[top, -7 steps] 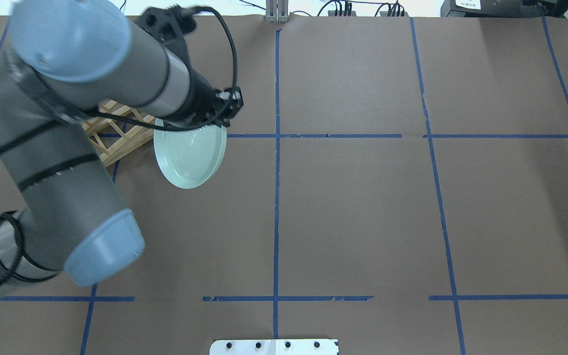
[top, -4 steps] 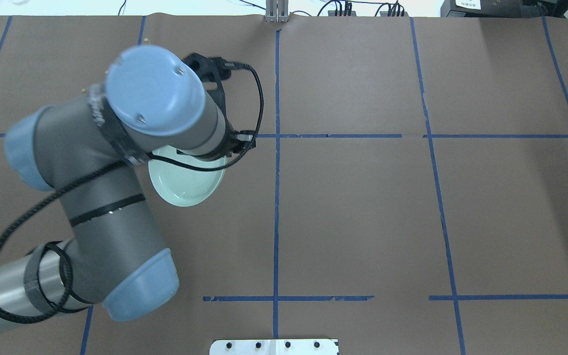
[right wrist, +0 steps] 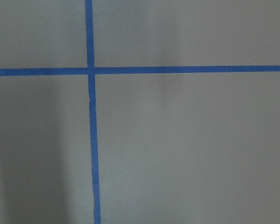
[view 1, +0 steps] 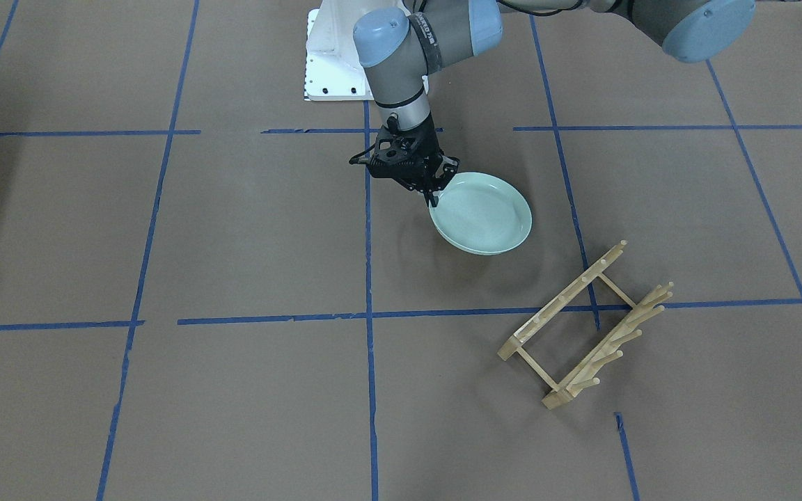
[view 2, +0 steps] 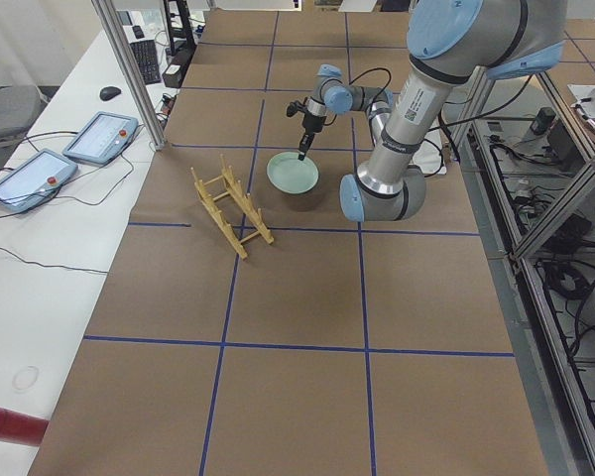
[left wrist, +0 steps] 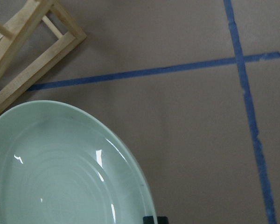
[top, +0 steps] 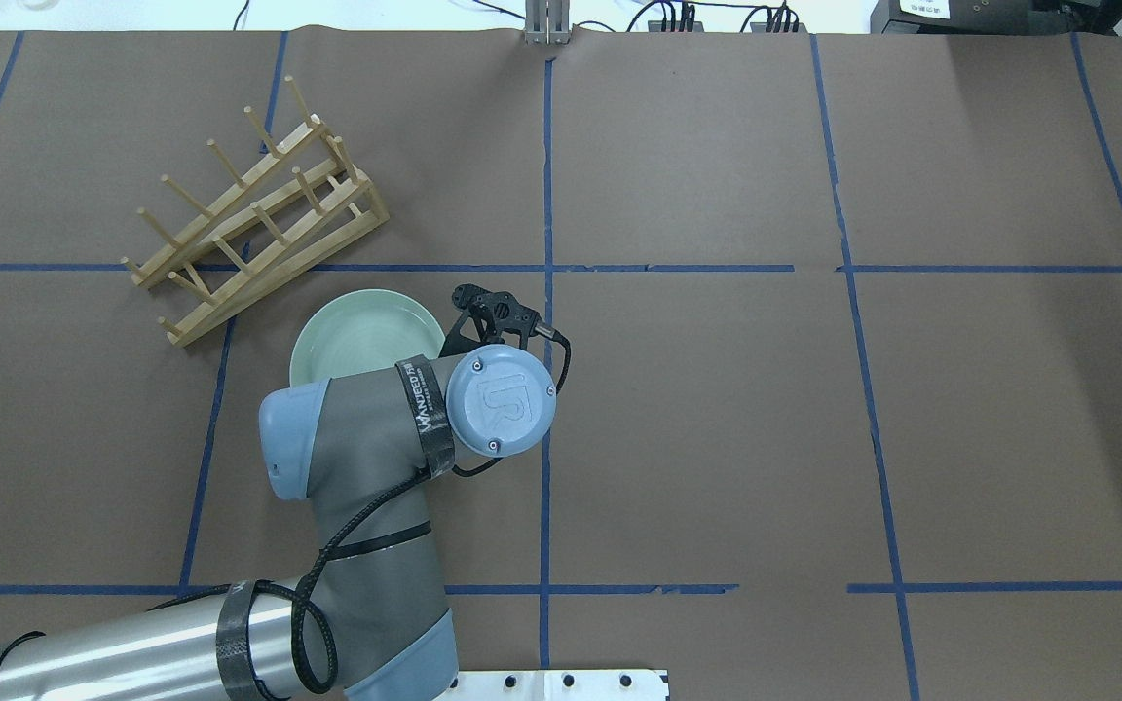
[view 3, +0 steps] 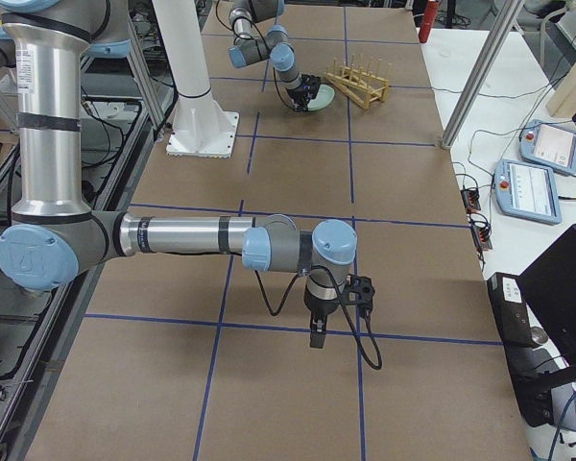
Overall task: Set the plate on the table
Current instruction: 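Swing the plate toward the robot and lower it flat onto the table, then open the left gripper and withdraw it away from the plate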
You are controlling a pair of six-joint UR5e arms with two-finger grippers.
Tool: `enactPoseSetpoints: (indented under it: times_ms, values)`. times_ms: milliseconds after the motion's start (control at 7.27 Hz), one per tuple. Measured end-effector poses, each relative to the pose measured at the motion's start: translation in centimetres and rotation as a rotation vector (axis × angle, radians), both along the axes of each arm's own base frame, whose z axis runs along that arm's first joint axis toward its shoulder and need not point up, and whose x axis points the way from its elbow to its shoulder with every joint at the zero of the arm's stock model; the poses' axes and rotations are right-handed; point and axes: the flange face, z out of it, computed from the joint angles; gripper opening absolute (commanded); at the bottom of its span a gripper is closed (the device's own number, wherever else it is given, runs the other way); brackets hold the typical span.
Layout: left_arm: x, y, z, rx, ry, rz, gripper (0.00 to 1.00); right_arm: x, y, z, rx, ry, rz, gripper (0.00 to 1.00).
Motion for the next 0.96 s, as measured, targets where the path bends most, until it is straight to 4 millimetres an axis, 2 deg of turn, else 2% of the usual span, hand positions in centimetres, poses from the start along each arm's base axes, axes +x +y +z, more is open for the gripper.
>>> enactPoseSetpoints:
  times_ms: [275, 550, 826, 963]
  values:
    - [0.6, -0.1, 1.2, 0.023, 0.001, 0.011, 1.00, 0.0, 0.0, 0.0, 0.000, 0.000, 0.000, 1.00]
    - [0.5, -0.1, 1.3, 0.040, 0.025, 0.005, 1.00, 0.0, 0.0, 0.0, 0.000, 0.000, 0.001, 1.00]
    - [-0.6, 0.0, -0.3, 0.054, 0.068, -0.004, 1.00, 0.0, 0.0, 0.0, 0.001, 0.000, 0.000, 1.00]
    - [-1.9, -0.3, -1.8, 0.064, 0.103, -0.017, 1.00, 0.0, 0.0, 0.0, 0.001, 0.000, 0.000, 1.00]
